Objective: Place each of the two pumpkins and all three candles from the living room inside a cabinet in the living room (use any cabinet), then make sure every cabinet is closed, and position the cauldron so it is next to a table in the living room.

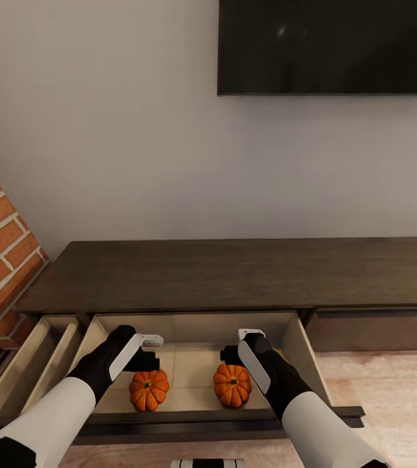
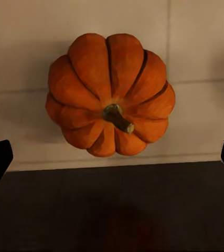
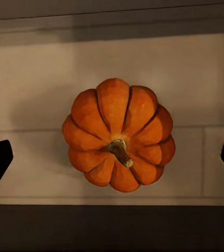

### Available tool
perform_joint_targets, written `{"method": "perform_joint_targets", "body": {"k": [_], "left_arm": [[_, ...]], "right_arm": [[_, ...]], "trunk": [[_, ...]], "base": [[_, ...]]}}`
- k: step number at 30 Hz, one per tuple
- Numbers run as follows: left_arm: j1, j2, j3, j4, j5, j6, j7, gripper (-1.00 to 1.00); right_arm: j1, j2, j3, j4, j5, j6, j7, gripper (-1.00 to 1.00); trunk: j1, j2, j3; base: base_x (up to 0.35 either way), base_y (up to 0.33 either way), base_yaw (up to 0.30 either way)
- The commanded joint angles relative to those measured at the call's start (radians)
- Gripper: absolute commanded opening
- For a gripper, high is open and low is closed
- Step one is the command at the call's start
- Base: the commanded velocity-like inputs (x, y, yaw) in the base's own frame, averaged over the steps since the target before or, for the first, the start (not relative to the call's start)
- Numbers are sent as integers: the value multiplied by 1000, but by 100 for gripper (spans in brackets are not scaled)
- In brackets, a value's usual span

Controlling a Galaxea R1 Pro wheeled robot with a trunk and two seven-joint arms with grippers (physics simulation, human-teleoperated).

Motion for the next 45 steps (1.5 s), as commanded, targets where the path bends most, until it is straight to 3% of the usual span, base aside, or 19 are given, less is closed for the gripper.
{"method": "perform_joint_targets", "body": {"k": [1,18,45], "left_arm": [[-1,1,-6,-1,11,8,9,100],[-2,2,-4,-1,11,21,9,100],[-2,0,-4,-4,11,21,9,100]], "right_arm": [[-1,0,2,-1,-11,15,-11,100],[-1,0,-7,-5,-15,148,-11,100],[-2,3,-3,-28,-14,155,-11,100]], "trunk": [[-4,7,2],[-69,126,56],[-173,315,140]], "base": [[0,0,0],[0,0,0],[-22,0,0]]}}
